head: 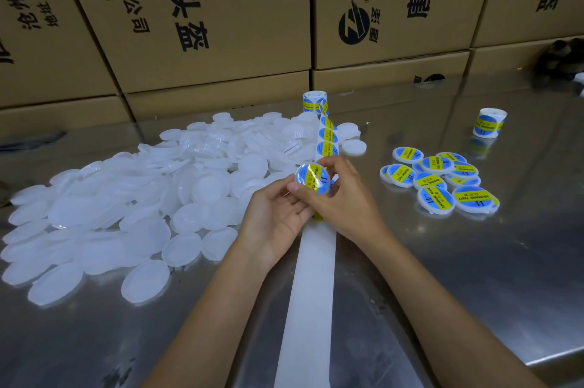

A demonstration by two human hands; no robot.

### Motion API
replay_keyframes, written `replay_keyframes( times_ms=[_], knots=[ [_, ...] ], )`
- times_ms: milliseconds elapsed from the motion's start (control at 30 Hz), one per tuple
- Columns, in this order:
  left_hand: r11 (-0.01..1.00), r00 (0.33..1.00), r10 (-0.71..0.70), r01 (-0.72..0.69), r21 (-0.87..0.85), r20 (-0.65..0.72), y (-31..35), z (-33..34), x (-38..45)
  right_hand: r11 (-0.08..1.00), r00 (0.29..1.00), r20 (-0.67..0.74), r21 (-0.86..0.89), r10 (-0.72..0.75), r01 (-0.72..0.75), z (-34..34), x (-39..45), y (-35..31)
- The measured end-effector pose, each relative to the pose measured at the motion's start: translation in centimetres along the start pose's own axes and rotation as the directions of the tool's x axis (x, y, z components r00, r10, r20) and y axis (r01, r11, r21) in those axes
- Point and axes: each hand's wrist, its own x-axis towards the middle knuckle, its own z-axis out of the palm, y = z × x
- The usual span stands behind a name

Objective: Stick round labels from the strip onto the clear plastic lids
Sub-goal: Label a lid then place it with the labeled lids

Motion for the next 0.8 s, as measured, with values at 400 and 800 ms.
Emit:
replay_keyframes(
  times_ms=[400,800],
  knots=[
    [1.0,1.0,0.0,0.0,0.013,0.013,0.37,-0.21,0.1,0.988,0.994,-0.05,-0.125,-0.095,0.088,0.53,0.15,0.11],
    [0.968,1.0,0.009,-0.014,0.251,0.023,-0.04,-0.11,0.11,0.987,0.984,-0.137,-0.13,-0.114,0.096,0.32,0.21,0.31]
  ],
)
